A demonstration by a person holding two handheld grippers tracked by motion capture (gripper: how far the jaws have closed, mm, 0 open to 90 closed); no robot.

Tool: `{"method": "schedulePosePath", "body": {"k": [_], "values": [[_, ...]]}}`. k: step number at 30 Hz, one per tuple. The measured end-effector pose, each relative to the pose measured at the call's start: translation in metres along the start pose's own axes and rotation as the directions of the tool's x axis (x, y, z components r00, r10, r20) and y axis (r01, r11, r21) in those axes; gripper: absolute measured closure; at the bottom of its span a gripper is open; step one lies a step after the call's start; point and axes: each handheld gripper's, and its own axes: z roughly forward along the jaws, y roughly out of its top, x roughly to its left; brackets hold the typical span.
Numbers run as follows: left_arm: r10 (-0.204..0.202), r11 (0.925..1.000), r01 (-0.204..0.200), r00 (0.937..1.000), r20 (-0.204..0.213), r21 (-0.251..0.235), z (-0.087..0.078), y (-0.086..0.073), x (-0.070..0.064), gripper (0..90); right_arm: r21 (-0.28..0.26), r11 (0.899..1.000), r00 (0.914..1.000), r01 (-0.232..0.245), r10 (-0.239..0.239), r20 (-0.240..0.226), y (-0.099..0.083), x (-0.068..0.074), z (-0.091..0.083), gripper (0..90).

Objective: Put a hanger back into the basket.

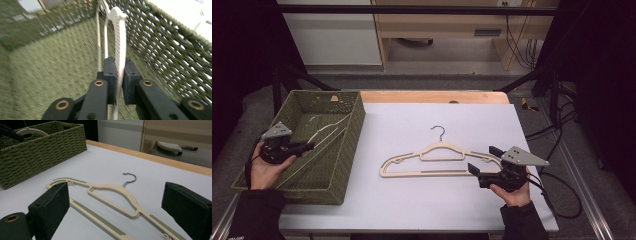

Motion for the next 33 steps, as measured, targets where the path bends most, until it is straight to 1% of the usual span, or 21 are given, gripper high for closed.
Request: {"method": "schedulePosePath", "body": {"k": [1,2,3,4,6,8,9,11,15,16,18,19,20,23,26,28,29,30,31,32,33], "values": [[-0.007,0.9995,0.008,0.9999,-0.007,0.031,0.003,-0.002,-0.002,80.6,-0.001,1.000,1.0000,0.000,0.000,0.000,0.000,0.000,0.000,8.3],[0.007,0.9981,-0.007,0.9999,-0.008,0.061,0.006,-0.004,-0.003,80.2,0.000,1.000,1.0000,-0.001,0.001,-0.001,0.000,0.000,0.000,8.2],[0.005,0.9974,-0.005,1.0000,-0.008,0.071,0.008,-0.006,-0.005,79.4,-0.003,1.000,1.0000,-0.004,0.004,0.002,0.000,0.000,0.000,8.3],[0.015,0.9972,-0.015,0.9999,0.004,0.073,0.008,-0.006,-0.005,78.8,-0.002,1.000,1.0000,-0.001,0.001,0.000,0.000,0.000,-0.001,8.3],[0.026,0.9967,-0.025,0.9996,-0.008,0.077,0.008,-0.005,-0.007,78.7,-0.003,1.000,1.0000,-0.003,0.003,0.002,0.000,0.000,0.000,8.3],[0.028,0.9966,-0.027,0.9996,-0.005,0.077,0.008,-0.005,-0.008,77.6,0.000,1.000,1.0000,0.001,-0.001,-0.002,0.000,0.000,-0.001,8.3],[0.030,0.9962,-0.031,0.9995,0.010,0.081,0.008,-0.005,-0.008,76.3,0.000,1.000,1.0000,0.001,-0.001,-0.001,0.000,0.000,0.000,8.3],[0.037,0.9970,-0.037,0.9993,0.004,0.068,0.008,-0.005,-0.011,70.5,-0.001,1.000,1.0000,0.001,-0.001,0.000,0.000,0.000,0.000,8.3],[0.075,0.9967,-0.075,0.9972,0.000,0.029,0.005,-0.005,-0.015,69.2,0.000,1.000,1.0000,-0.001,0.001,-0.002,0.000,0.000,0.000,8.2],[0.077,0.9966,-0.077,0.9970,0.008,0.028,0.005,-0.004,-0.016,68.9,-0.001,1.000,1.0000,-0.002,0.002,-0.002,0.000,0.001,0.001,8.2],[0.082,0.9964,-0.082,0.9966,0.006,0.021,0.004,-0.003,-0.018,66.7,0.002,1.000,1.0000,-0.001,0.001,-0.002,0.000,0.001,0.001,8.2],[0.073,0.9971,-0.074,0.9972,0.013,0.018,0.004,-0.003,-0.020,63.1,0.003,1.000,1.0000,-0.002,0.002,-0.004,0.000,0.001,0.001,8.2],[0.077,0.9969,-0.078,0.9969,0.010,0.013,0.003,-0.002,-0.020,61.0,0.003,1.000,1.0000,-0.002,0.002,-0.003,0.000,0.001,0.001,8.2],[0.060,0.9981,-0.060,0.9982,0.000,0.011,0.000,0.001,-0.022,57.0,0.001,1.000,1.0000,-0.003,0.003,-0.004,0.000,0.001,0.001,8.2],[0.046,0.9987,-0.046,0.9989,-0.012,-0.019,-0.007,0.005,-0.023,55.1,0.001,1.000,1.0000,-0.003,0.003,-0.005,0.000,0.001,0.001,8.1],[0.003,0.9989,-0.003,1.0000,0.005,-0.046,-0.013,0.009,-0.023,46.9,0.003,1.000,1.0000,-0.003,0.003,-0.004,0.000,0.001,0.001,7.9],[-0.005,0.9987,0.006,1.0000,0.008,-0.050,-0.016,0.011,-0.023,42.4,0.005,1.000,1.0000,-0.005,0.005,-0.004,0.000,0.001,0.001,7.8],[-0.026,0.9967,0.026,0.9997,0.005,-0.077,-0.020,0.014,-0.025,38.9,0.005,1.000,1.0000,-0.005,0.006,-0.006,0.000,0.001,0.001,7.8],[-0.029,0.9947,0.028,0.9996,-0.001,-0.099,-0.024,0.016,-0.027,35.2,0.007,1.000,0.9999,-0.007,0.007,-0.009,0.000,0.001,0.001,7.7],[-0.037,0.9910,0.037,0.9993,-0.001,-0.129,-0.029,0.018,-0.029,31.9,0.009,1.000,0.9999,-0.008,0.008,-0.008,0.000,0.001,0.001,7.7],[-0.042,0.9884,0.042,0.9991,0.004,-0.146,-0.033,0.019,-0.031,27.9,0.008,1.000,0.9998,-0.012,0.012,-0.019,0.000,0.001,0.002,8.8]]}}
